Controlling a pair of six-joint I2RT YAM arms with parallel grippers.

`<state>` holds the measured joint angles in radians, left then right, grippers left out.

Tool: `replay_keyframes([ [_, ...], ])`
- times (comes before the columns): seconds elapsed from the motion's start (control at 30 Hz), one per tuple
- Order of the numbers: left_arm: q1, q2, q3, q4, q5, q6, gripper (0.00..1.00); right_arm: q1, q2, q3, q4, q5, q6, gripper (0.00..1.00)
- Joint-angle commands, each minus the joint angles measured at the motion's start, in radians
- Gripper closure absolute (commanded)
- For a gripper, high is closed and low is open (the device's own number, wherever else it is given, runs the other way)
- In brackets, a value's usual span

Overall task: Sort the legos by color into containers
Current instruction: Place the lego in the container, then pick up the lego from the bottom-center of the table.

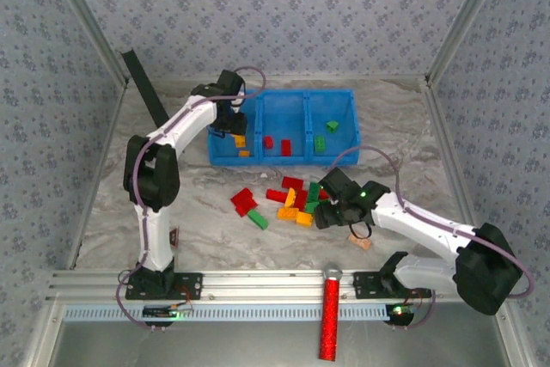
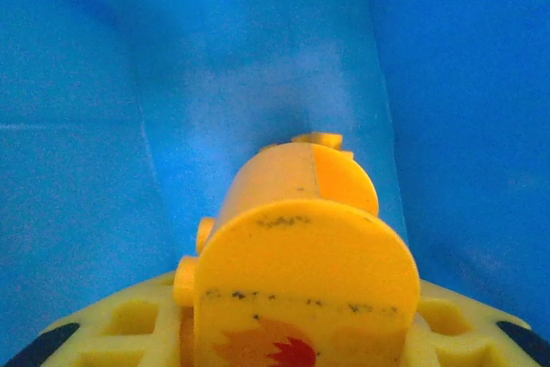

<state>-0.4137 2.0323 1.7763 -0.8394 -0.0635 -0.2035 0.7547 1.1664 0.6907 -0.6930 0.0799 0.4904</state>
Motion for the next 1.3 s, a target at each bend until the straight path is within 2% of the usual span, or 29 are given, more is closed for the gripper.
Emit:
replay_keyframes([
  [0.0, 0.001, 0.014, 0.045, -0.035, -0.009, 0.008, 0.69, 0.002, -0.011, -0.002, -0.024, 0.027, 0.017, 0.22],
  [0.13, 0.004, 0.006, 0.039, -0.042, -0.007, 0.017, 0.64, -0.004, 0.012, 0.000, 0.000, 0.032, 0.001, 0.23],
  [0.37, 0.008, -0.011, 0.028, -0.033, 0.020, 0.019, 0.55, -0.028, 0.087, 0.013, 0.031, 0.028, -0.047, 0.29],
  [0.57, 0.031, -0.032, 0.037, -0.029, 0.108, 0.010, 0.51, -0.049, 0.136, 0.019, 0.070, 0.020, -0.072, 0.27],
  [0.87, 0.053, -0.059, 0.061, -0.044, 0.153, 0.014, 0.43, -0.055, 0.207, 0.019, 0.134, -0.003, -0.080, 0.27],
  [1.1, 0.055, -0.091, 0.067, -0.047, 0.181, 0.010, 0.43, -0.058, 0.224, 0.007, 0.149, -0.021, -0.075, 0.39],
  [1.27, 0.056, -0.140, 0.091, -0.063, 0.193, 0.013, 0.42, -0.057, 0.216, -0.006, 0.142, -0.029, -0.059, 0.54],
])
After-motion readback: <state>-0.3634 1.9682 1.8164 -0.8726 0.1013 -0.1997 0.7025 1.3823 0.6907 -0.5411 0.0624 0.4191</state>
